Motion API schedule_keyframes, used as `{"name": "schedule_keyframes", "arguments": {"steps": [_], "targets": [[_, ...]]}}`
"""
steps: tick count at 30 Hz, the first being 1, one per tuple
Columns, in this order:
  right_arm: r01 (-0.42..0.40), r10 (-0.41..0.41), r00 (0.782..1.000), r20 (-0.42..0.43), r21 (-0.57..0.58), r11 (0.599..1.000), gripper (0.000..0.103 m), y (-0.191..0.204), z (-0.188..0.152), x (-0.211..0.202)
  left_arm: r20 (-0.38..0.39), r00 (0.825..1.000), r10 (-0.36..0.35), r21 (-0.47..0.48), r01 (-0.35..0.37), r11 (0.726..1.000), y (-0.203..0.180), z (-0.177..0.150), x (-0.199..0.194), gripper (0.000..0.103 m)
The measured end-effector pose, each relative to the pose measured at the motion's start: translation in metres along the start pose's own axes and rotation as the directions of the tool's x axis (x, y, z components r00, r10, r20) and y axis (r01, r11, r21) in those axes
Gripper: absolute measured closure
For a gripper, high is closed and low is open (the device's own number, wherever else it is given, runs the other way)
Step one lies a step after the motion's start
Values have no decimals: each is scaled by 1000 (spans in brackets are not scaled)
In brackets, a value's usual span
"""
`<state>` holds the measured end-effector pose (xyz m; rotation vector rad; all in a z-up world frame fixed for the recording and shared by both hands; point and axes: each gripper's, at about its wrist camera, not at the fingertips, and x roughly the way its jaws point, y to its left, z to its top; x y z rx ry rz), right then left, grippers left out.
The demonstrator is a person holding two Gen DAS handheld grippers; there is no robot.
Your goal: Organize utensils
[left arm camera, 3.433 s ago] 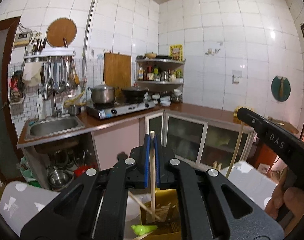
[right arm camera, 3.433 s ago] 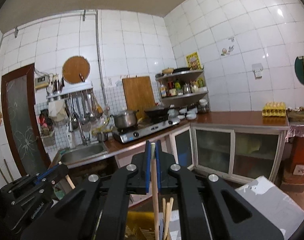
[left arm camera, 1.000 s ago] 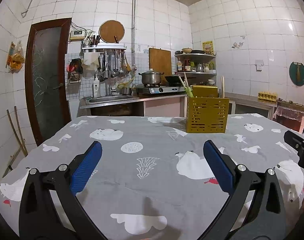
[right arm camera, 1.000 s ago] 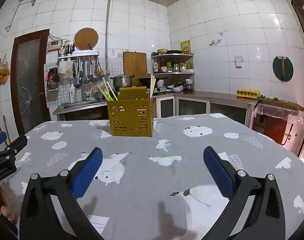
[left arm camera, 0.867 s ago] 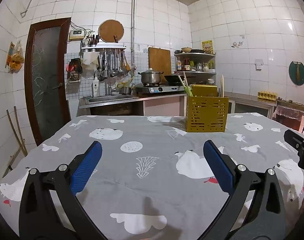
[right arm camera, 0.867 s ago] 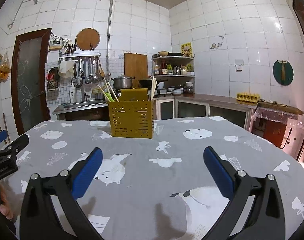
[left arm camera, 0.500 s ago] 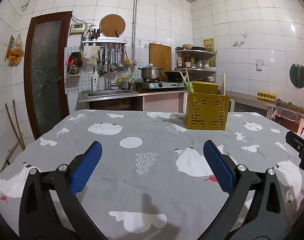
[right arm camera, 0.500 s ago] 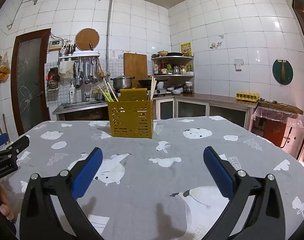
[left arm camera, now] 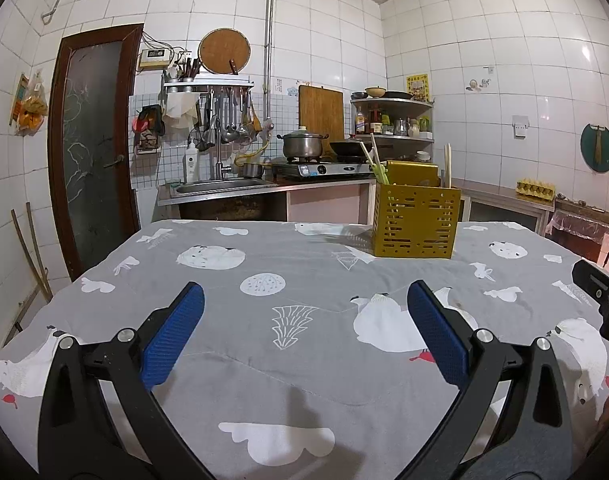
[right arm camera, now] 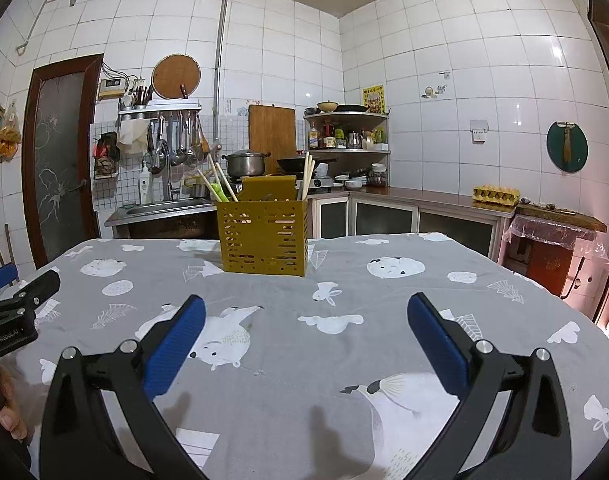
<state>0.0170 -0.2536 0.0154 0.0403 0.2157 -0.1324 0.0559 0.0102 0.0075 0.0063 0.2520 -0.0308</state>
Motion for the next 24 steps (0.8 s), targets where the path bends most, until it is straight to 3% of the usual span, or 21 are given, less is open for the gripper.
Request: {"name": "schedule_keyframes", "arguments": {"steps": [24], "targets": [[2, -2, 1000, 6, -3, 1000, 4, 0, 0, 0, 10, 1000, 6, 3, -6, 1000, -1, 1, -3, 5]]}}
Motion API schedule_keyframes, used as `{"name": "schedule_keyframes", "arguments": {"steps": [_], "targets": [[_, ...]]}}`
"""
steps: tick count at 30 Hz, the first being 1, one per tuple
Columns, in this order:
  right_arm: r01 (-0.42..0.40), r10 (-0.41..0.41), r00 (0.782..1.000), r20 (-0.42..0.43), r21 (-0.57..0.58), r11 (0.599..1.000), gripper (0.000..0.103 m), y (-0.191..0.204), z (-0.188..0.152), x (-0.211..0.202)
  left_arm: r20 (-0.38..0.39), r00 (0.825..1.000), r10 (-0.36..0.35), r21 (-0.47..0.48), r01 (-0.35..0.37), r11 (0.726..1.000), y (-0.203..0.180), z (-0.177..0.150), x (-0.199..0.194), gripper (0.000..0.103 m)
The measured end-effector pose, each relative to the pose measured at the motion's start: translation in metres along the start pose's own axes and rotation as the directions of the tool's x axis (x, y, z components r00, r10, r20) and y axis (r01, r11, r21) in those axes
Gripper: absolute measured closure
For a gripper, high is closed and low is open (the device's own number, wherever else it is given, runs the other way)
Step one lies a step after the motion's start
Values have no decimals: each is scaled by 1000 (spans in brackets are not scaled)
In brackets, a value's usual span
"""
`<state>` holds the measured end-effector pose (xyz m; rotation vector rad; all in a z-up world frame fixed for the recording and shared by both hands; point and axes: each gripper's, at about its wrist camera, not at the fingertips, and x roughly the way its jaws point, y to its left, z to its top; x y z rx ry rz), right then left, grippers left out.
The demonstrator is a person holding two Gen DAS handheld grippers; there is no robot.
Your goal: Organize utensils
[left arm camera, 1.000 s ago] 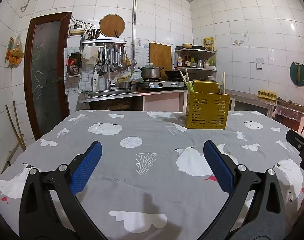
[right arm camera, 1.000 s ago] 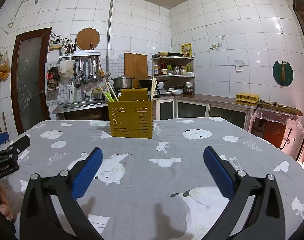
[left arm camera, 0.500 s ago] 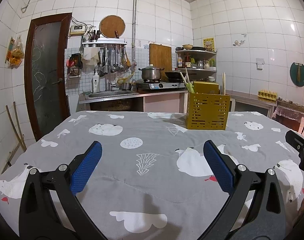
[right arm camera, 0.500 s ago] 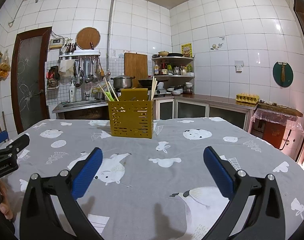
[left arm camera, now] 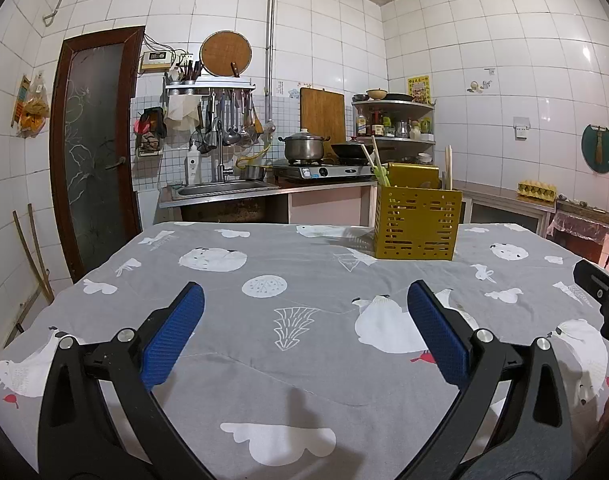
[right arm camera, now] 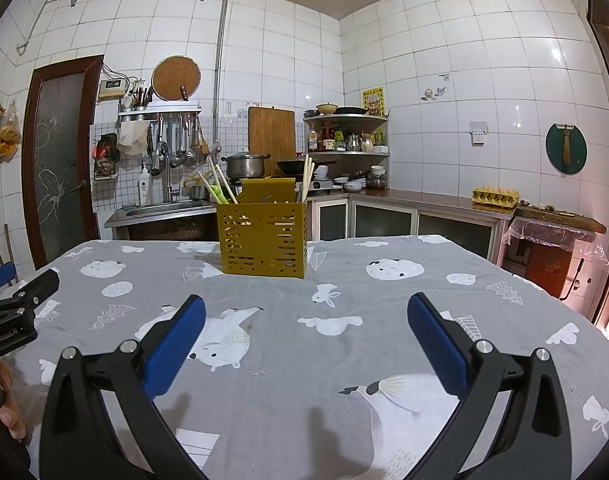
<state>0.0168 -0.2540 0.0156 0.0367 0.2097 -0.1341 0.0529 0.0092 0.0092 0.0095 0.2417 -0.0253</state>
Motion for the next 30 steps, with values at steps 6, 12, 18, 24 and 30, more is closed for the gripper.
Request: {"name": "schedule_keyframes", "arguments": {"steps": [6, 12, 18, 24, 30], "targets": [[2, -2, 1000, 3, -5, 1000, 4, 1, 1, 0, 0, 1000, 0, 1, 0, 1000, 0, 0, 0, 5], [2, -2, 1000, 4, -4, 1000, 4, 1, 1, 0, 0, 1000, 0, 1, 0, 1000, 0, 0, 0, 5], [2, -2, 1000, 3, -5, 1000, 4, 1, 1, 0, 2, 1000, 0, 3, 0, 1000, 1, 0, 0, 5], [2, -2, 1000, 4, -6, 1000, 4, 1, 1, 0, 7, 1000, 2, 4, -2, 1000, 1, 2, 0, 5], [3, -3, 1000, 4, -7, 1000, 4, 1, 1, 0, 6, 1000, 2, 4, -2, 1000, 1, 2, 0, 5]]}}
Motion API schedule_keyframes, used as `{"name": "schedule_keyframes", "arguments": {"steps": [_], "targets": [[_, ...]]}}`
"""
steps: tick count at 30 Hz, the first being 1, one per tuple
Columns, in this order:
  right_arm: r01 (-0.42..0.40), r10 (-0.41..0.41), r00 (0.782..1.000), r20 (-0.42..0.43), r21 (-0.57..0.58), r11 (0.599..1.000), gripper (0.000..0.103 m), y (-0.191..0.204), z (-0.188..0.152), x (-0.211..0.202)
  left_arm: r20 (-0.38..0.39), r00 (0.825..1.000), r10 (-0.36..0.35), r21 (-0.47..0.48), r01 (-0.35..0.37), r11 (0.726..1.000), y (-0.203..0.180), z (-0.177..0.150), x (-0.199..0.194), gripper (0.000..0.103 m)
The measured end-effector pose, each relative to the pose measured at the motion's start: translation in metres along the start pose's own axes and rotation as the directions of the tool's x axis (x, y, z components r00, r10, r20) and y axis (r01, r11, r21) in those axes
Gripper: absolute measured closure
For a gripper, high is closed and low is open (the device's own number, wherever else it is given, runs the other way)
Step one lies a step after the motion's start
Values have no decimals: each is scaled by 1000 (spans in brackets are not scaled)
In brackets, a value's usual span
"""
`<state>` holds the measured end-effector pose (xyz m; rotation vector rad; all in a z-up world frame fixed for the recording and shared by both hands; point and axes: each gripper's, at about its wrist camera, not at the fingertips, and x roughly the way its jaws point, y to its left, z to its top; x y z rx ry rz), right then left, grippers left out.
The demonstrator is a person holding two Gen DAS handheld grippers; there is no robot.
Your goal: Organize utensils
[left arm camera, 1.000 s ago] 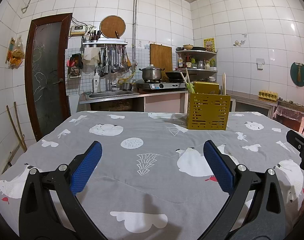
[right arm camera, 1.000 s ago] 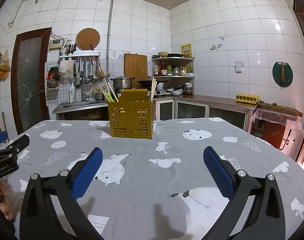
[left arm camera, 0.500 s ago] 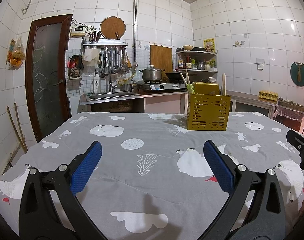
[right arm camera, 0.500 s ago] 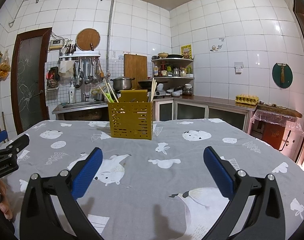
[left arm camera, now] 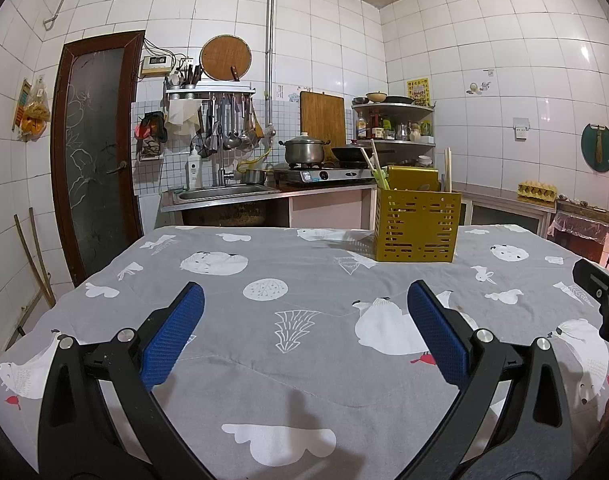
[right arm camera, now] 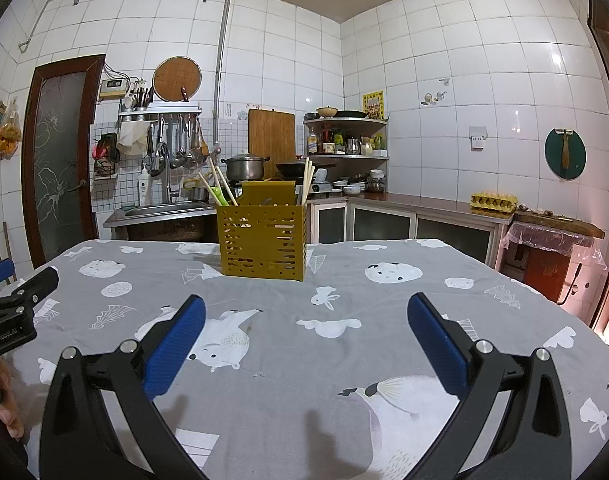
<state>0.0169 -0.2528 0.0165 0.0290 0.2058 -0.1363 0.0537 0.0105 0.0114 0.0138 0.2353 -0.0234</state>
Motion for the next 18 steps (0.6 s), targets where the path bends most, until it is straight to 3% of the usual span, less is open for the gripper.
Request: {"name": "schedule_keyframes", "arguments": {"steps": [18], "targets": [[0, 0, 1000, 2, 1, 1000, 4, -1, 0, 0, 1, 1000, 0, 1, 0, 1000, 0, 0, 0, 5]]}}
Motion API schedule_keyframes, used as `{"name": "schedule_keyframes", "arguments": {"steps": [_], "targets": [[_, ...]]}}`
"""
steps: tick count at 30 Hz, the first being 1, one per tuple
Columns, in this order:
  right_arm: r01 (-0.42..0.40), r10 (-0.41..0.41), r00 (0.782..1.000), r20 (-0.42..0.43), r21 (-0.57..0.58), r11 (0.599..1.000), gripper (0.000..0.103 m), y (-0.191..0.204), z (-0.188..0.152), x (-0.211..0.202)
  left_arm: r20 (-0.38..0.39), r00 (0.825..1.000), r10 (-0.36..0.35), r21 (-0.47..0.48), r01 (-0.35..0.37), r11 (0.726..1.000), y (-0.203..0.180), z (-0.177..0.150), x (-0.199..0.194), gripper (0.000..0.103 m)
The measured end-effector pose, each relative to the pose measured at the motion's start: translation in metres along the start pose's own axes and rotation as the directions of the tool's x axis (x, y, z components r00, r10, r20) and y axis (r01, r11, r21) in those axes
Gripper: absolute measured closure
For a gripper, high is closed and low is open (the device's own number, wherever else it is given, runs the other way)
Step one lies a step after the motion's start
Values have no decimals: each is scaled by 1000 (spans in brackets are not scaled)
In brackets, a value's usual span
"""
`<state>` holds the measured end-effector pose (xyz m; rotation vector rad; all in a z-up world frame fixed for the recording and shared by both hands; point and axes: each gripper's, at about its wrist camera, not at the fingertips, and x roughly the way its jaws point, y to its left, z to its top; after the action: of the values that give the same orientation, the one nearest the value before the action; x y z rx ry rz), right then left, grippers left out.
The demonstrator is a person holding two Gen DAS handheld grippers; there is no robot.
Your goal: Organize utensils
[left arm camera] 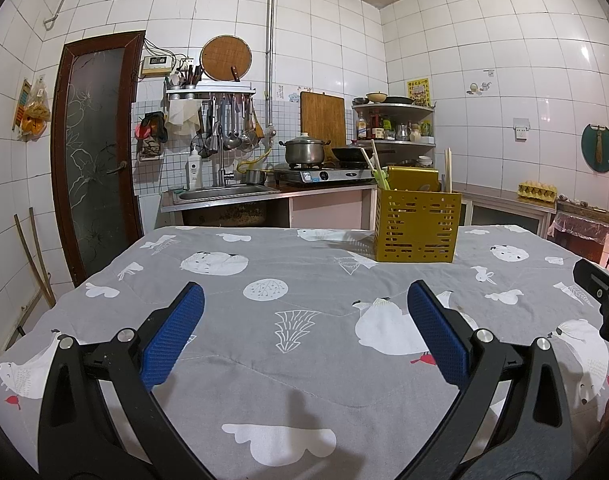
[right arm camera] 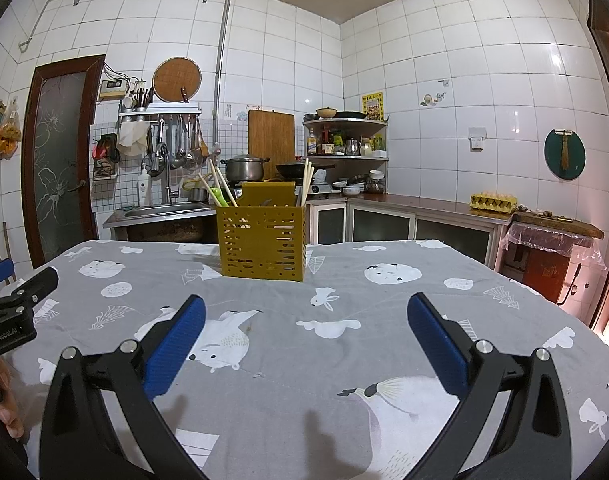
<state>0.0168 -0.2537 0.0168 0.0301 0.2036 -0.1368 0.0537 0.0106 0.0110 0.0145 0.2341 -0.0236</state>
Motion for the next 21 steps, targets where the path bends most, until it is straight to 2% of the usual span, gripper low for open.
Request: {"name": "schedule_keyframes", "arguments": {"steps": [21], "targets": [[1, -1, 1000, 6, -3, 1000, 4, -6, 2, 2, -1, 1000, 2, 0, -2, 1000, 1, 0, 0, 5]]}}
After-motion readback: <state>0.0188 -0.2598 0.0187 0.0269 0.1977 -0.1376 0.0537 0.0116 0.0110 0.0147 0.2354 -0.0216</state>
